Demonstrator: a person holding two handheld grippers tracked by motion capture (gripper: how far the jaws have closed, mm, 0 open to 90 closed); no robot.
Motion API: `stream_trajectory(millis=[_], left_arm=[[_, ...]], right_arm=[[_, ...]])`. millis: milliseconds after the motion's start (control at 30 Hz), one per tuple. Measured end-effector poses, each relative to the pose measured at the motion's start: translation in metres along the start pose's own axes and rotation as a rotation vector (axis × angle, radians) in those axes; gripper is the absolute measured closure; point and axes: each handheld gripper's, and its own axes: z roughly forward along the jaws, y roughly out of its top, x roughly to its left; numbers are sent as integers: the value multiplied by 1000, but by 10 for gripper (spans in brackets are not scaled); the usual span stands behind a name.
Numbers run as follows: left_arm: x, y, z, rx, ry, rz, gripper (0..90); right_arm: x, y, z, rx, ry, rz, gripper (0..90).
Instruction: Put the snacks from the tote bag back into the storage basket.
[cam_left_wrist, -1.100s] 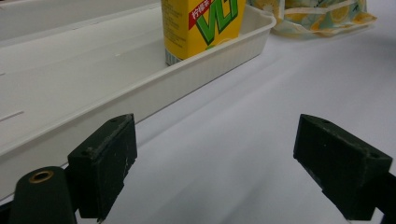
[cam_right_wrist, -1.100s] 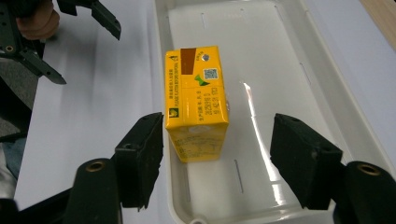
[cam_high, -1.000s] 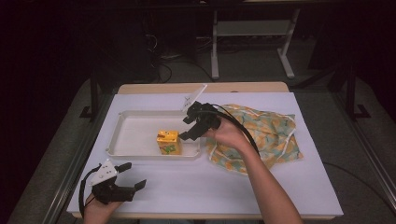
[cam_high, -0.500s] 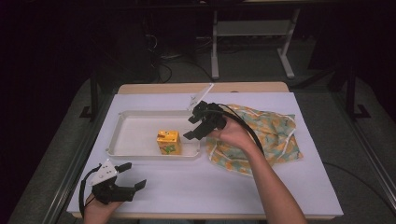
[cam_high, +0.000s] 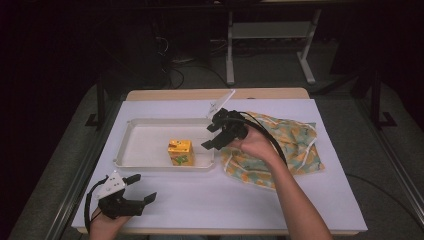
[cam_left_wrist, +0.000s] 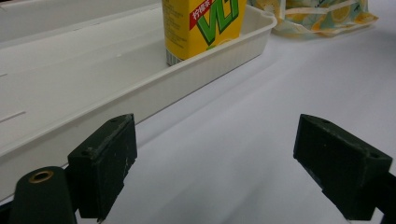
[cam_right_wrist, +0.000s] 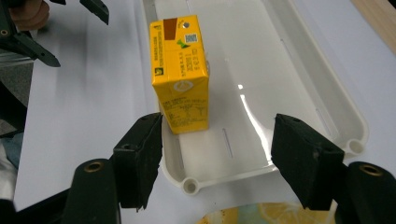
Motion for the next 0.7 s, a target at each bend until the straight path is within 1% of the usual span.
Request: stream_trajectory(millis=[133,167,300,400,567,600,700], left_arm=[[0,0,0,2,1,2,132],[0,0,0,2,2,3,132],[0,0,1,2,1,4,132],[0,0,1,1,1,3,132],[0,0,1,2,1,4,132],[0,0,1,2,1,4,132],[0,0,1,5,1,5,132]], right_arm=[[-1,-6,-1,0,1,3,330],[-1,-7,-1,-1,0,14,330],[-3,-11,-4,-7,-3,20,327],[-3,-14,-5,1,-1,31,317],[-3,-15,-9,3,-7,31,312],[-3,-17,-11,-1,-14,24,312],[-3,-20,-12,-2,-14,34,312]])
